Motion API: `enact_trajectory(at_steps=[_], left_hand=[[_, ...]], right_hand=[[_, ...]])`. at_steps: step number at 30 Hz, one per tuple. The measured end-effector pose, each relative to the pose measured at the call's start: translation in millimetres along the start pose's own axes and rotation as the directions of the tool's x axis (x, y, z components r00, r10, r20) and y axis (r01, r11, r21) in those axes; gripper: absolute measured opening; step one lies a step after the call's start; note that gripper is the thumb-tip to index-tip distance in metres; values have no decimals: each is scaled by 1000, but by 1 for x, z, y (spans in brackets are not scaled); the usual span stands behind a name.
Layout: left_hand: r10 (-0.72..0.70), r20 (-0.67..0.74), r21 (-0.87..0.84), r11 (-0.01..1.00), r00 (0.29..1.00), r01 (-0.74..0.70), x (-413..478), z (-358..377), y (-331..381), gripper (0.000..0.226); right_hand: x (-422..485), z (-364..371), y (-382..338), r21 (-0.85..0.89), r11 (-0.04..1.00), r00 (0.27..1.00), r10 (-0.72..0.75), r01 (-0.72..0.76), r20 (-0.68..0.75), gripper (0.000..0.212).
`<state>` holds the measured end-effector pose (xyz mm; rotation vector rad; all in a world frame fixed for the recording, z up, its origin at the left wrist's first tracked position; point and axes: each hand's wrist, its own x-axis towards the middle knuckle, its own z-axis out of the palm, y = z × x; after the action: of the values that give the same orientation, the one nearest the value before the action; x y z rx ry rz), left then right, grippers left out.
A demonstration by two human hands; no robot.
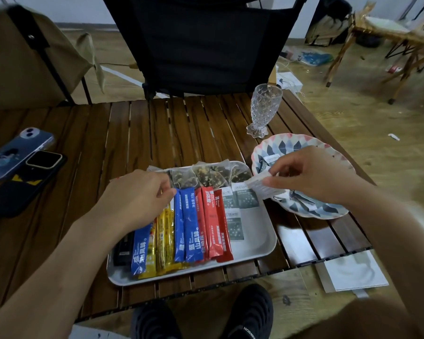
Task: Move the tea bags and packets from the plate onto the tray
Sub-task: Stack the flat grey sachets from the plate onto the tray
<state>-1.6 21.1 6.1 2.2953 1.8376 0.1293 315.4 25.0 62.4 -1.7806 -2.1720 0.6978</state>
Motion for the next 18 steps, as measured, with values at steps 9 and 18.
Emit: enact_trajectory(at_steps=[9,18], left_hand=[[6,-1,2,1000,1000,-6,0,0,-1,23],[2,2,6,1000,1000,-2,-1,-1,-2,23]], right_hand=[[-5,19,-11,229,970,941,0,-83,339,23],[1,32,-14,273,921,930,188,-279,317,41]])
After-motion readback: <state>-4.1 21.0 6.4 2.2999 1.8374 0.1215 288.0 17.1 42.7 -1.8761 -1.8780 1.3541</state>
